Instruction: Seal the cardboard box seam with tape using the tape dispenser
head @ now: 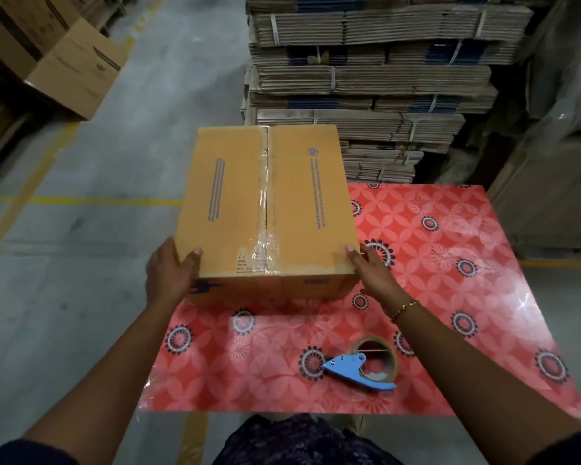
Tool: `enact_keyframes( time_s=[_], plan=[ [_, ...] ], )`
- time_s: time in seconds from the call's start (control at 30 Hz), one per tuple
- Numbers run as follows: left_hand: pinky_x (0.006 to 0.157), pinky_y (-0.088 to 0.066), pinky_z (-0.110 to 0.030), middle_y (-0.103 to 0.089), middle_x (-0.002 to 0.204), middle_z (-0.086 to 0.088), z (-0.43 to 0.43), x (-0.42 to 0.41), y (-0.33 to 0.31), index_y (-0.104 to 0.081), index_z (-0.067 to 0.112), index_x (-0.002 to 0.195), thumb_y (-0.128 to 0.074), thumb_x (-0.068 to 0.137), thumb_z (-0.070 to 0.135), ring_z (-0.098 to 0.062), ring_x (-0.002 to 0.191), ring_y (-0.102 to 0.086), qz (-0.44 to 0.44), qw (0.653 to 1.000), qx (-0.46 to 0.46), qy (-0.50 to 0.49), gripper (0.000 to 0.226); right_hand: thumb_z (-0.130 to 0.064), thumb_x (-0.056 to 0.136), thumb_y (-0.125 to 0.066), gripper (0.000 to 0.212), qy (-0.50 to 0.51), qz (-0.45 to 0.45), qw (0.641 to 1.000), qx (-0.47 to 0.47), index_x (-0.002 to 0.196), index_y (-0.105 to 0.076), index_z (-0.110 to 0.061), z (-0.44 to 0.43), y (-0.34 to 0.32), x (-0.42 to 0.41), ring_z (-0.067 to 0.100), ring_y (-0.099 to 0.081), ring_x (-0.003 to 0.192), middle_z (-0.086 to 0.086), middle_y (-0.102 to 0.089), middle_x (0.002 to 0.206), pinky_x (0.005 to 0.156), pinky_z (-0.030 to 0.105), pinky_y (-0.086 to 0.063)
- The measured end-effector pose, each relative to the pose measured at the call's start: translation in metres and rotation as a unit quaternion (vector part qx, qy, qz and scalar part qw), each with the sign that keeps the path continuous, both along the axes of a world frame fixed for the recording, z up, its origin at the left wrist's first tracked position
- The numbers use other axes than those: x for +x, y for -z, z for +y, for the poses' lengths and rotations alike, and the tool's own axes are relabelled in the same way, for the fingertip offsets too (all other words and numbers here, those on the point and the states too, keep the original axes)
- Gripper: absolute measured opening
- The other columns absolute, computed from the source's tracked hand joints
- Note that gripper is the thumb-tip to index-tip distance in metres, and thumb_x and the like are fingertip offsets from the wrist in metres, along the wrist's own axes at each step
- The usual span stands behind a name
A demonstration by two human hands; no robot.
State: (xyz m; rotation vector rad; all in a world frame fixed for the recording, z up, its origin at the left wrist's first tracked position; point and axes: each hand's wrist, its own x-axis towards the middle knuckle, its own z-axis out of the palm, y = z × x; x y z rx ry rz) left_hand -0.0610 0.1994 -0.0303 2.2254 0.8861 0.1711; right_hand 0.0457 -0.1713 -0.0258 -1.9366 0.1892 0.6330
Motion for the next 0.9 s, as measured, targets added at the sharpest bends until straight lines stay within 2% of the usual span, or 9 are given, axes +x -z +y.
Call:
enact_keyframes(
  time_s=[0.1,0.17,0.23,0.37,0.5,0.57,0.7,0.83,0.9],
  plan=[
    [0.102,-0.039,-0.053,-0.059,0.134,-0.017,-0.052,-0.005,-0.014,-0.060,0.011,0.127,-0.069,0.088,0.031,-0.040,0.129,-0.047,-0.094,0.974,0.204,0.021,0.045,-0.062,0.095,-0.048,0.050,0.022,0.016,1.000,-0.009,0.128,-0.054,-0.025,-0.035,0.007,-0.014,0.027,-0.064,0.111,0.004,-0.062,0.131,0.094,0.054,-0.053],
    [0.096,-0.043,-0.047,-0.063,0.125,-0.012,-0.099,-0.007,-0.020,-0.063,0.012,0.122,-0.067,0.088,0.024,-0.036,0.118,-0.053,-0.166,0.958,0.202,0.116,0.036,-0.051,0.098,-0.052,0.038,0.017,0.027,0.999,-0.016,0.119,-0.059,-0.020,-0.058,0.011,-0.025,0.026,-0.067,0.103,0.005,-0.066,0.122,0.091,0.049,-0.053],
    [0.089,-0.048,-0.039,-0.066,0.114,-0.007,-0.144,-0.010,-0.014,-0.067,0.013,0.115,-0.063,0.091,0.024,-0.028,0.106,-0.060,-0.171,0.954,0.106,0.223,0.027,-0.041,0.098,-0.058,0.033,-0.002,0.034,0.999,-0.034,0.116,-0.062,-0.013,-0.079,0.017,-0.037,0.026,-0.068,0.098,0.007,-0.068,0.113,0.079,0.038,-0.054],
    [0.080,-0.048,-0.030,-0.065,0.113,0.004,-0.210,-0.016,0.011,-0.066,0.023,0.119,-0.062,0.091,0.037,-0.019,0.102,-0.064,-0.005,0.927,-0.047,0.371,0.032,-0.035,0.092,-0.068,0.034,-0.077,0.054,0.988,-0.119,0.113,-0.065,-0.009,-0.113,0.036,-0.059,0.017,-0.060,0.066,0.002,-0.066,0.081,0.061,0.028,-0.045],
    [0.098,-0.047,-0.033,-0.054,0.145,-0.004,-0.241,-0.021,0.051,-0.051,0.023,0.142,-0.064,0.093,0.044,-0.024,0.126,-0.057,0.211,0.887,-0.100,0.398,0.055,-0.042,0.086,-0.067,0.037,-0.144,0.074,0.964,-0.213,0.107,-0.060,-0.013,-0.125,0.055,-0.081,0.024,-0.060,0.069,0.007,-0.066,0.087,0.059,0.033,-0.046],
    [0.100,-0.047,-0.038,-0.052,0.146,-0.008,-0.248,-0.026,0.066,-0.047,0.021,0.144,-0.064,0.090,0.053,-0.028,0.127,-0.056,0.276,0.869,-0.086,0.402,0.065,-0.051,0.084,-0.066,0.043,-0.153,0.086,0.954,-0.243,0.101,-0.058,-0.012,-0.126,0.064,-0.091,0.028,-0.062,0.069,0.011,-0.068,0.085,0.061,0.035,-0.048],
    [0.094,-0.050,-0.039,-0.058,0.137,-0.010,-0.250,-0.034,0.075,-0.053,0.017,0.136,-0.059,0.094,0.051,-0.028,0.116,-0.060,0.288,0.878,-0.127,0.361,0.055,-0.058,0.076,-0.063,0.044,-0.149,0.084,0.948,-0.267,0.081,-0.057,-0.014,-0.123,0.085,-0.105,0.029,-0.061,0.060,0.014,-0.072,0.075,0.058,0.037,-0.049],
    [0.094,-0.054,-0.047,-0.061,0.129,-0.010,-0.247,-0.040,0.075,-0.057,0.016,0.129,-0.056,0.096,0.047,-0.031,0.109,-0.064,0.283,0.889,-0.195,0.303,0.045,-0.043,0.077,-0.066,0.033,-0.124,0.060,0.956,-0.259,0.068,-0.046,-0.017,-0.118,0.094,-0.111,0.027,-0.056,0.066,0.007,-0.057,0.065,0.050,0.032,-0.035],
    [0.095,-0.052,-0.043,-0.063,0.124,-0.010,-0.246,-0.040,0.069,-0.060,0.015,0.122,-0.053,0.099,0.043,-0.029,0.109,-0.062,0.276,0.893,-0.205,0.289,0.037,-0.032,0.079,-0.068,0.032,-0.115,0.042,0.959,-0.254,0.066,-0.044,-0.017,-0.118,0.093,-0.110,0.027,-0.054,0.067,0.003,-0.051,0.062,0.048,0.031,-0.029]
  ],
)
